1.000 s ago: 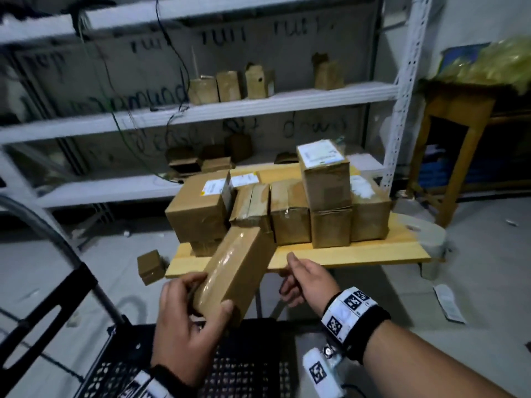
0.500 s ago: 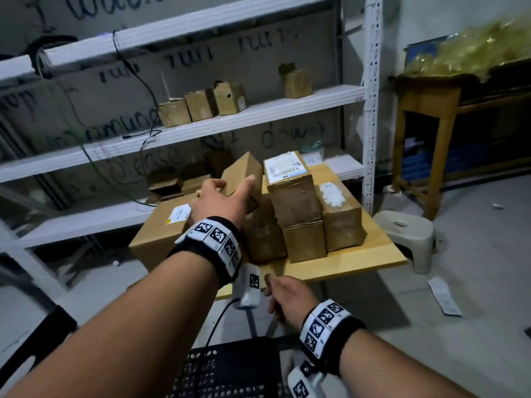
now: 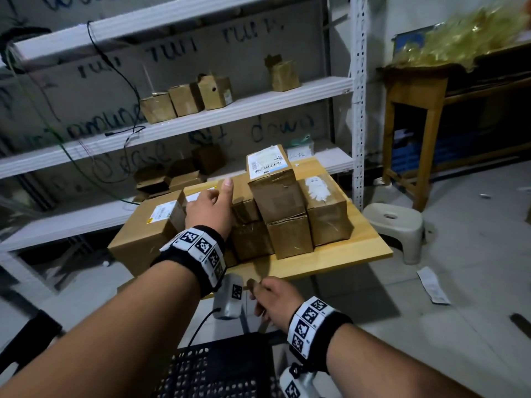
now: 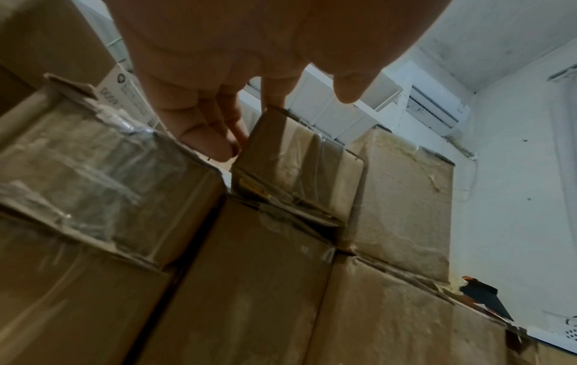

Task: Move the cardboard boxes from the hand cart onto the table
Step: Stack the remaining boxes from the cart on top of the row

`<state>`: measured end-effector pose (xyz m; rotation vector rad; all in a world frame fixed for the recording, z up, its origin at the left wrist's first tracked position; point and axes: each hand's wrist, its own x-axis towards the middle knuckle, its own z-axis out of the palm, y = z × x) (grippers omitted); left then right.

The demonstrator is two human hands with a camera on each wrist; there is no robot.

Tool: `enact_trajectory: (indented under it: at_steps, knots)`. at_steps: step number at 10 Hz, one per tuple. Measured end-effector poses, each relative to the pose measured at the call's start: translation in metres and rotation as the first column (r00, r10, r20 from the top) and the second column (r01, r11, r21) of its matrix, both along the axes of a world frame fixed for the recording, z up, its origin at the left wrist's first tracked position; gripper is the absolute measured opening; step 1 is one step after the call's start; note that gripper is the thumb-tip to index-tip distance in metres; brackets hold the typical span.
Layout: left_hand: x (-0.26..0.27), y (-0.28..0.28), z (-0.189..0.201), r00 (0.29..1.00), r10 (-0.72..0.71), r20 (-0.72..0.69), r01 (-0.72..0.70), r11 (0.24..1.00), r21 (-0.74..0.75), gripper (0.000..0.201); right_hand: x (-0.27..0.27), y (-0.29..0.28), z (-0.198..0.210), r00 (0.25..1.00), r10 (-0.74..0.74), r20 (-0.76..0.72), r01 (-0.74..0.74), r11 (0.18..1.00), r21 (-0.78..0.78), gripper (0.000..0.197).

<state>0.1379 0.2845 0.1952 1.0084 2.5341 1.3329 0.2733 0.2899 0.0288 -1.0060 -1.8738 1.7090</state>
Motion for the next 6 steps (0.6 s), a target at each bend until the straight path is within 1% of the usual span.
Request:
enact_trajectory:
  at_steps: [1,2,3,4,5,6]
  knots:
    - [0.001,-0.006,0.000,1.000,-0.015,0.021,0.014,0.999,0.049,0.087,0.008,0.006,0.011,1.000,-0.010,-0.010,0.011,0.997,0.072,0.045]
    - [0.002,-0.020,-0.002,0.998,-0.045,0.053,0.042,0.997,0.065,0.076,0.017,0.010,0.025,0.999,0.000,-0.034,0.004,0.992,0.125,0.037]
    - [0.001,-0.051,0.004,0.995,-0.072,0.068,0.066,0.995,0.076,0.060,0.025,0.003,0.058,0.999,-0.026,-0.029,0.032,0.979,0.201,0.033]
    - [0.000,-0.083,0.014,0.993,-0.069,0.096,0.061,0.994,0.087,0.059,0.028,-0.005,0.096,0.995,-0.071,-0.067,0.090,0.934,0.347,0.031]
    - [-0.003,-0.115,0.031,0.993,-0.046,0.112,0.039,0.997,0.065,0.067,0.035,-0.016,0.135,0.991,-0.102,-0.089,0.133,0.857,0.497,0.030]
    - [-0.002,-0.147,0.053,0.997,-0.067,0.036,0.068,0.998,-0.008,0.069,0.049,-0.026,0.185,0.987,-0.154,-0.054,0.154,0.768,0.621,0.030]
